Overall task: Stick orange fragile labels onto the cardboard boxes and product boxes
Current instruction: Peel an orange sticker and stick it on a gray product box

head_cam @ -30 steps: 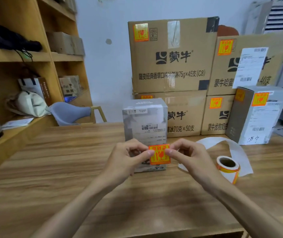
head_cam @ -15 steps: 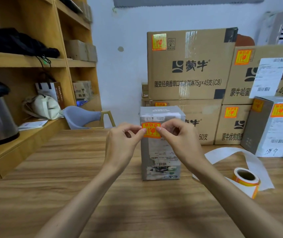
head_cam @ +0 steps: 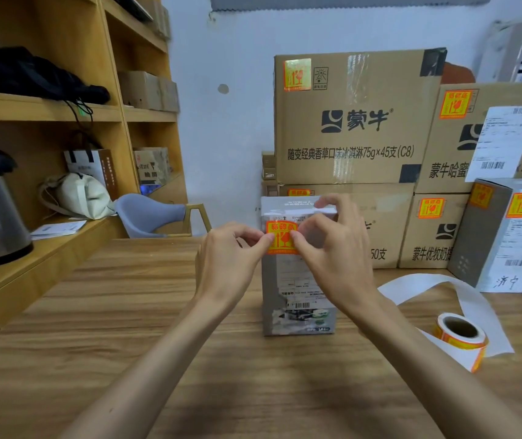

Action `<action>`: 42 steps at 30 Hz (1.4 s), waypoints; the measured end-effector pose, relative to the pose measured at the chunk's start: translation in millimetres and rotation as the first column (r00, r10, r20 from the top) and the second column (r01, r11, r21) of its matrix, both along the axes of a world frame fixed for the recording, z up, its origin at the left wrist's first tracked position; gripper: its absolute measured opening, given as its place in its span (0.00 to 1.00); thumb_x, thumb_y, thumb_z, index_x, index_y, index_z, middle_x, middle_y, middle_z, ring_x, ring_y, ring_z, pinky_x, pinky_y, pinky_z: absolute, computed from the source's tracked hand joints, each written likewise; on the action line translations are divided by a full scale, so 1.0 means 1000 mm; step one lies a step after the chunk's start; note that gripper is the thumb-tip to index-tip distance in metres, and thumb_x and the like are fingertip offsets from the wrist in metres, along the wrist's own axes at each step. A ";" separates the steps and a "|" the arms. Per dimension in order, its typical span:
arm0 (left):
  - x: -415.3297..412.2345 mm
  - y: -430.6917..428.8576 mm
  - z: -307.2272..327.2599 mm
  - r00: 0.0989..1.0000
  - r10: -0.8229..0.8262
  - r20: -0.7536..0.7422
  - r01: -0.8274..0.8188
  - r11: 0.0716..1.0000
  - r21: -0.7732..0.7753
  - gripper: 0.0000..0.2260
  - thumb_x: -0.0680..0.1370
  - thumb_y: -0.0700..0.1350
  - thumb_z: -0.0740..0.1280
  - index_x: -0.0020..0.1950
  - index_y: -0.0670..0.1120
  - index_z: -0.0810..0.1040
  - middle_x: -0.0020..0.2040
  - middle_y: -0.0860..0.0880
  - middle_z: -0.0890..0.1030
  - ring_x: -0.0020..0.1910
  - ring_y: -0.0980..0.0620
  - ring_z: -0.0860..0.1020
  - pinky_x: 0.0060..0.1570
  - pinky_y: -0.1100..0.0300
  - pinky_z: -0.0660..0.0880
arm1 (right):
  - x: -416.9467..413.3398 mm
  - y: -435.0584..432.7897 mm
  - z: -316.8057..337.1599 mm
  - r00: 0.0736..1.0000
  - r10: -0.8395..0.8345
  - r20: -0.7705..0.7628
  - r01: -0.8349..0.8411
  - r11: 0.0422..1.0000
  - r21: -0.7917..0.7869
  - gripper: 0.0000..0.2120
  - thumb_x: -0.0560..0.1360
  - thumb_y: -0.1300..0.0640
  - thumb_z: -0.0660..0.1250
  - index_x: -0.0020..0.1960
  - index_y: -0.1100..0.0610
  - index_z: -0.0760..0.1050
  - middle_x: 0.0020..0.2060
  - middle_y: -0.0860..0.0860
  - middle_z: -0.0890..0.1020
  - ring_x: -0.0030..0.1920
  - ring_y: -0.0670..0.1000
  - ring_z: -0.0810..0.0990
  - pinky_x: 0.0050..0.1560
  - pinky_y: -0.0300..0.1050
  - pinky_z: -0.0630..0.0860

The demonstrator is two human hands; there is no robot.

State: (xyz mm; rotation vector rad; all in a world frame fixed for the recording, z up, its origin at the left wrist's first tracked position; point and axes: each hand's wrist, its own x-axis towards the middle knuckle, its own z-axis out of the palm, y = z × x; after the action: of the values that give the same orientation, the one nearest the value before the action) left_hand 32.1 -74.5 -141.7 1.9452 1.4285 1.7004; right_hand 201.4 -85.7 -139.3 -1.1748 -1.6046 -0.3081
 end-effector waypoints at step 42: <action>-0.013 0.029 0.018 0.949 -0.283 -0.139 0.279 0.959 -0.054 0.13 0.78 0.56 0.71 0.58 0.50 0.80 0.48 0.53 0.82 0.50 0.54 0.80 0.33 0.55 0.82 | 0.037 0.031 0.010 0.960 0.270 0.072 -0.265 0.962 -0.063 0.11 0.78 0.45 0.69 0.55 0.50 0.80 0.56 0.43 0.81 0.57 0.48 0.73 0.58 0.48 0.65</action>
State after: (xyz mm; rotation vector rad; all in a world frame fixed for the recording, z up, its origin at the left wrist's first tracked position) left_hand 18.9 -45.2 -123.7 2.1711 1.1447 1.4259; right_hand 238.7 -55.1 -129.2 -0.9789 -1.8278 -0.1387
